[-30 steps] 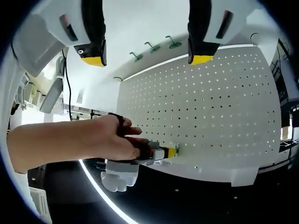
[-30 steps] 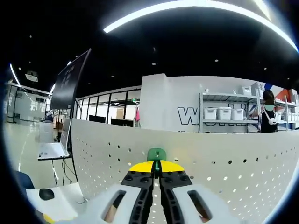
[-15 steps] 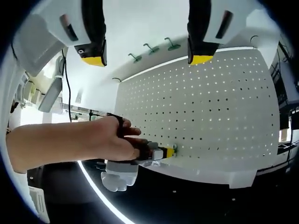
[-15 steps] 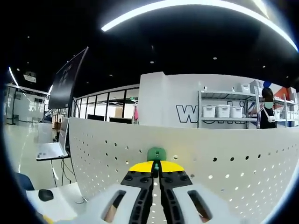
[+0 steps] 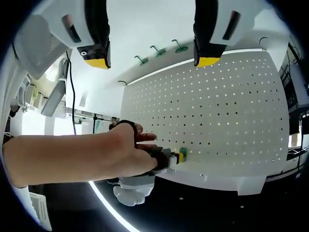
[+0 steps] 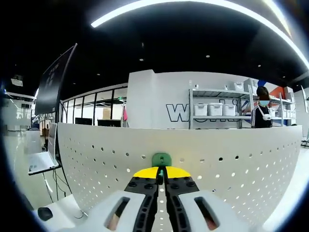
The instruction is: Insert the hook assembly into the mounting plate slot until the hook locks in place.
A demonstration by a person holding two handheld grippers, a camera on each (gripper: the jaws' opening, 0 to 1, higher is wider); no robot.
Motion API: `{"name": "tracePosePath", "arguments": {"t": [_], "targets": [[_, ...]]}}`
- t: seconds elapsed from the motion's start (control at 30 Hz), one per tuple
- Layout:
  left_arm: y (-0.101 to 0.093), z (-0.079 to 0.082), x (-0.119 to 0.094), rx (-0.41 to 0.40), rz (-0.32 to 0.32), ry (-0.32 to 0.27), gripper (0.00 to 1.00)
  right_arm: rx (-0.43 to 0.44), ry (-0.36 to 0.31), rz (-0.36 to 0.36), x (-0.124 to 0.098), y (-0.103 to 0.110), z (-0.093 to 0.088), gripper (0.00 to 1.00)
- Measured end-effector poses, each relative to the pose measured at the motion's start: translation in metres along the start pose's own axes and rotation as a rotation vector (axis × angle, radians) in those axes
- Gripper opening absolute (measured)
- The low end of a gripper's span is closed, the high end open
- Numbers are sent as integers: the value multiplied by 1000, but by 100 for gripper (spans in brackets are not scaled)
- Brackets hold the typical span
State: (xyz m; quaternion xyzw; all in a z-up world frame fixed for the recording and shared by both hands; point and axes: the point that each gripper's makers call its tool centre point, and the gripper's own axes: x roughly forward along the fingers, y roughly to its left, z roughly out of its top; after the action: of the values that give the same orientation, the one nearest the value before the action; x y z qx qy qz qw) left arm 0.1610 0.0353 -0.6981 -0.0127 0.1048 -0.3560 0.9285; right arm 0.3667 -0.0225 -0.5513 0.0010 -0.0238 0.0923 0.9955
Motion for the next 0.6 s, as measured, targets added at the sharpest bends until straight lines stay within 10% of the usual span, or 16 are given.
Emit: {"name": "tracePosePath", "arguments": {"t": [0.6], "targets": [[2,1,-5,-25,4,-11,70,109,-10,-81,0,-2,-1,1]]}}
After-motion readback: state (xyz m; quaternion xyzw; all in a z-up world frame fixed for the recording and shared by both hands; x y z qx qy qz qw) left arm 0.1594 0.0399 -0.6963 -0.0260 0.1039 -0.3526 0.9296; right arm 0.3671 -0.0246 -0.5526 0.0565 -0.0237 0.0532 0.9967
